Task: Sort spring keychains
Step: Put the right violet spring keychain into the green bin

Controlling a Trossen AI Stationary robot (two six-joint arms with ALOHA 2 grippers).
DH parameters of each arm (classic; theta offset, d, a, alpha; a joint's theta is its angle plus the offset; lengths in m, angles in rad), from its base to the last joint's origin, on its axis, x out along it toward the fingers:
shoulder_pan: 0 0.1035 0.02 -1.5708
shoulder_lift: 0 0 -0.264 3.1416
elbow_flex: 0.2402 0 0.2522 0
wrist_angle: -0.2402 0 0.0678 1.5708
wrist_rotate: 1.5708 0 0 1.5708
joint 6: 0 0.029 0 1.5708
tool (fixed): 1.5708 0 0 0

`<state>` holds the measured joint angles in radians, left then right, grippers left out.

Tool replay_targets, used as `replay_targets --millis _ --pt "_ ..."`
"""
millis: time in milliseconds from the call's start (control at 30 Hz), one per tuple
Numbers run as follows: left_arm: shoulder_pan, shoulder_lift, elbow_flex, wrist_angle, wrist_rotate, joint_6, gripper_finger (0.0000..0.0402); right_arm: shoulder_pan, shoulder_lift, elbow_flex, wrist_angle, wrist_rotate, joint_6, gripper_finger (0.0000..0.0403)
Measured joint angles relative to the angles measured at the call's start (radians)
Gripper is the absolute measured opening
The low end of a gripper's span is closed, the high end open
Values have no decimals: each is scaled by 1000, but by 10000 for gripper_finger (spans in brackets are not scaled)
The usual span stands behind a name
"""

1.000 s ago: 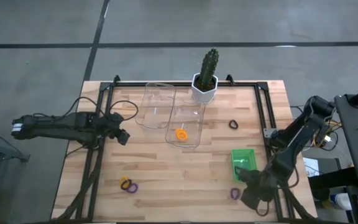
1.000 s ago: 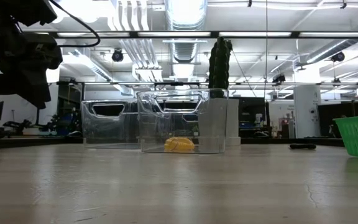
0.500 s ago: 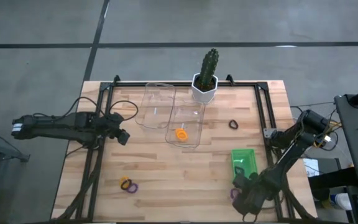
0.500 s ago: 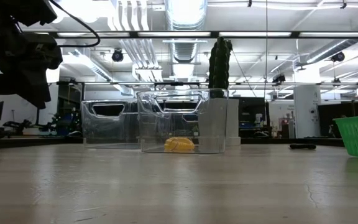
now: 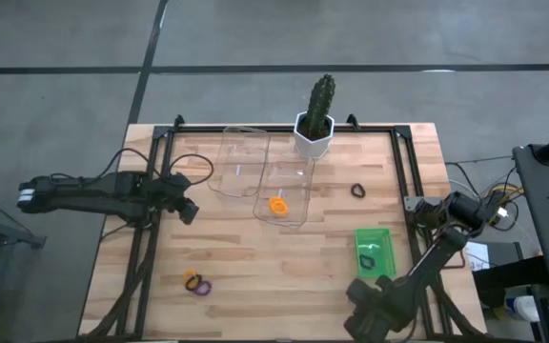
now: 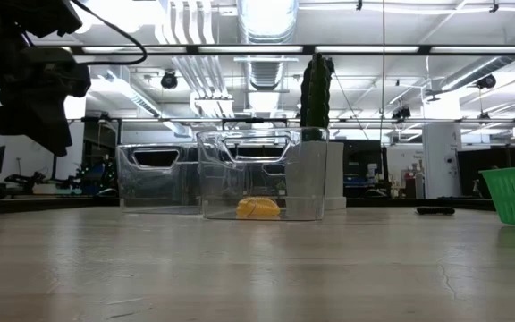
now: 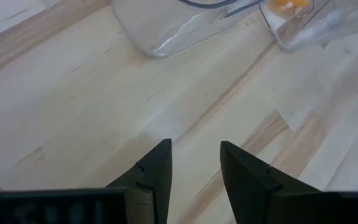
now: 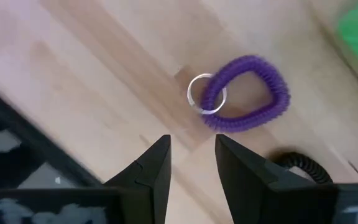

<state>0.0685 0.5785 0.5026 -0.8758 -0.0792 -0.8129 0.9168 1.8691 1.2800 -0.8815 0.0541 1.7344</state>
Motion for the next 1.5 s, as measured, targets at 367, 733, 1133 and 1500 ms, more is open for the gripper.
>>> replay_targets --millis 367,733,1133,1500 --pt "0 0 0 -4 0 60 128 2 -31 26 -58 51 148 118" --pt "0 0 0 -26 4 105 128 1 -33 25 -56 49 143 118" --pt "0 0 0 -26 4 130 128 1 -37 24 -47 42 119 118" --pt "0 0 0 -27 4 130 128 -17 2 23 -6 -19 103 118"
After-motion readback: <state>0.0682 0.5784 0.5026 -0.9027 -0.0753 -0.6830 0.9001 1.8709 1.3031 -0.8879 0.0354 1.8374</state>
